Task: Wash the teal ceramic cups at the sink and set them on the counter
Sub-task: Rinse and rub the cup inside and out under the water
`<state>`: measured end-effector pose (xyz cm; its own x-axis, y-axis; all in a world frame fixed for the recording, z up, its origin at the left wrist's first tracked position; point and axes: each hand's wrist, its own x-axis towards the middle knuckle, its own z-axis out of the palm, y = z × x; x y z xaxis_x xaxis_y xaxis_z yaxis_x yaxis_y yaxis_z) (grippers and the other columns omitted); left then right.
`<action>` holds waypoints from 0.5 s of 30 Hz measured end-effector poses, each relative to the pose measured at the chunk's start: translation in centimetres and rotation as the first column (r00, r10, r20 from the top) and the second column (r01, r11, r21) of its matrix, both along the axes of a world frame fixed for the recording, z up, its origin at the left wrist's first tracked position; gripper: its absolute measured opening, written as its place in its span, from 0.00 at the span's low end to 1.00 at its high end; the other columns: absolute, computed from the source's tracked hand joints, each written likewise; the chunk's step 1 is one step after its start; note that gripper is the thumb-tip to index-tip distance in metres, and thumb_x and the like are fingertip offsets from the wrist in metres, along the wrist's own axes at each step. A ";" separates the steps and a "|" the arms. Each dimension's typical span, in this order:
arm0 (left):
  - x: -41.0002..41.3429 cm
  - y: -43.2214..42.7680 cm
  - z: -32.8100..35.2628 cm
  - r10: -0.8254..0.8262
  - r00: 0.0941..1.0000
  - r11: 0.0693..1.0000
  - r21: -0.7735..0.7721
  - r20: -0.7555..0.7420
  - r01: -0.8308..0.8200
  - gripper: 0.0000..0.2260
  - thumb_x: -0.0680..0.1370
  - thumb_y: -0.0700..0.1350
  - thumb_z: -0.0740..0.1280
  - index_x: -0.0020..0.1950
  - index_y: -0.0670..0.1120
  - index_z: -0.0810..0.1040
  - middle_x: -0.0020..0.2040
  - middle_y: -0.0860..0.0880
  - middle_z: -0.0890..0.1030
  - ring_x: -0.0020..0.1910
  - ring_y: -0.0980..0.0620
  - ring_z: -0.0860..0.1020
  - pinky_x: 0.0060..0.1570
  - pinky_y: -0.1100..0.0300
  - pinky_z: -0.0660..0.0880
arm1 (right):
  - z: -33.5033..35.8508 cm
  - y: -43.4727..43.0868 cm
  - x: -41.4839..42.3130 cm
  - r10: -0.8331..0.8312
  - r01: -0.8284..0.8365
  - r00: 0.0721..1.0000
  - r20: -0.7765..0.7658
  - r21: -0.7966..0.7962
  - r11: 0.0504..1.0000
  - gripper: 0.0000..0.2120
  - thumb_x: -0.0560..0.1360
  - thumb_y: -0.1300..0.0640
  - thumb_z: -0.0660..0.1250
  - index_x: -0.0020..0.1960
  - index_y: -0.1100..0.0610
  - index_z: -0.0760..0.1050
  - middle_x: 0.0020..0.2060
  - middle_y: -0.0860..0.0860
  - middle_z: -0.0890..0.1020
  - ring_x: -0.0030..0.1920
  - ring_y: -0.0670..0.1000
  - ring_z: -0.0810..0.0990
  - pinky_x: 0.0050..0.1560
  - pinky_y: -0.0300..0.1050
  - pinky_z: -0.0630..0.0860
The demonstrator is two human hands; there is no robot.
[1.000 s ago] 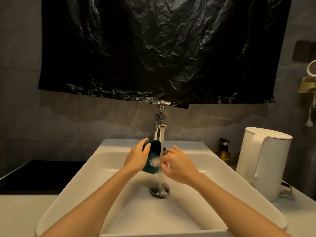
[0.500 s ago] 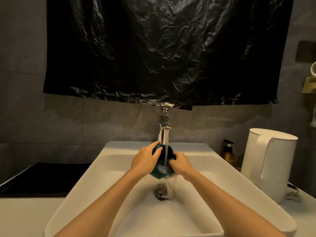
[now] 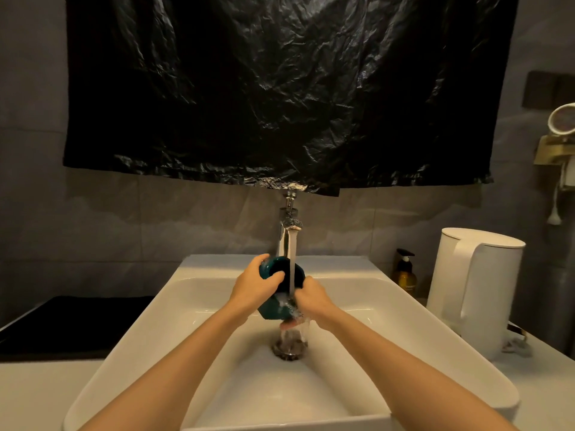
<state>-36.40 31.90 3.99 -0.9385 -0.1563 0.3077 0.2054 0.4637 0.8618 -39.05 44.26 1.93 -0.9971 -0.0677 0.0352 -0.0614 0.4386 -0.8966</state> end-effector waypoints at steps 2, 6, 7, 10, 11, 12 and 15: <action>0.0 -0.1 -0.2 -0.001 1.000 0.995 0.104 0.013 0.000 0.25 0.76 0.48 0.67 0.71 0.51 0.66 0.65 0.48 0.72 0.59 0.49 0.72 0.57 0.56 0.73 | 0.3 -0.7 0.2 0.093 -0.028 0.975 0.204 -0.302 0.953 0.14 0.79 0.58 0.61 0.64 0.55 0.65 0.59 0.58 0.75 0.44 0.60 0.84 0.37 0.52 0.82; 0.3 -0.8 -0.1 0.108 0.992 0.994 0.036 -0.064 -0.106 0.20 0.76 0.46 0.66 0.68 0.54 0.71 0.64 0.49 0.75 0.59 0.49 0.73 0.60 0.53 0.74 | 0.4 -0.7 0.5 0.303 -0.133 0.903 0.306 -0.469 0.873 0.24 0.76 0.67 0.63 0.67 0.53 0.59 0.60 0.59 0.74 0.47 0.60 0.84 0.44 0.56 0.82; 0.5 -0.9 0.0 0.125 0.989 0.992 -0.013 -0.079 -0.126 0.19 0.76 0.47 0.65 0.67 0.55 0.71 0.63 0.50 0.76 0.58 0.48 0.73 0.59 0.54 0.74 | 0.4 -0.5 0.6 0.273 -0.151 0.926 0.261 -0.407 0.901 0.26 0.74 0.71 0.65 0.65 0.53 0.60 0.59 0.57 0.74 0.48 0.60 0.83 0.45 0.56 0.82; 0.7 -0.7 0.2 0.103 0.988 0.982 -0.146 -0.112 -0.119 0.19 0.74 0.48 0.65 0.65 0.60 0.73 0.60 0.53 0.78 0.57 0.49 0.75 0.58 0.55 0.74 | 0.2 0.3 0.4 0.035 -0.034 0.999 0.005 -0.112 0.993 0.20 0.72 0.70 0.67 0.59 0.55 0.68 0.53 0.54 0.76 0.47 0.58 0.80 0.38 0.50 0.83; 0.7 -0.7 0.3 0.087 0.990 0.982 -0.159 -0.109 -0.104 0.19 0.74 0.48 0.65 0.64 0.60 0.74 0.60 0.53 0.79 0.56 0.50 0.75 0.57 0.55 0.74 | 0.3 0.5 0.3 -0.032 0.033 0.992 -0.120 0.013 0.999 0.14 0.74 0.66 0.67 0.58 0.57 0.71 0.50 0.55 0.78 0.46 0.57 0.81 0.38 0.49 0.82; 0.6 -0.7 0.3 0.075 0.992 0.983 -0.158 -0.096 -0.090 0.18 0.74 0.48 0.64 0.64 0.60 0.74 0.60 0.53 0.79 0.56 0.50 0.75 0.56 0.56 0.74 | 0.3 0.6 0.2 -0.053 0.086 0.973 -0.224 0.137 0.987 0.08 0.76 0.62 0.65 0.55 0.60 0.74 0.48 0.56 0.80 0.44 0.57 0.81 0.40 0.51 0.82; 0.5 -0.9 0.2 0.071 0.996 0.985 -0.156 -0.061 -0.079 0.16 0.75 0.48 0.64 0.62 0.59 0.76 0.59 0.53 0.79 0.53 0.52 0.74 0.51 0.60 0.73 | 0.1 0.6 0.1 0.021 0.078 0.965 -0.260 0.364 0.928 0.11 0.79 0.59 0.59 0.52 0.64 0.76 0.48 0.61 0.82 0.47 0.60 0.80 0.46 0.52 0.78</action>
<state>-35.85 30.98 4.17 -0.9068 -0.1709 0.3854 0.2103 0.6089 0.7649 -38.94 44.91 2.01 -0.9591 -0.0967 0.2662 -0.2483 0.7389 -0.6264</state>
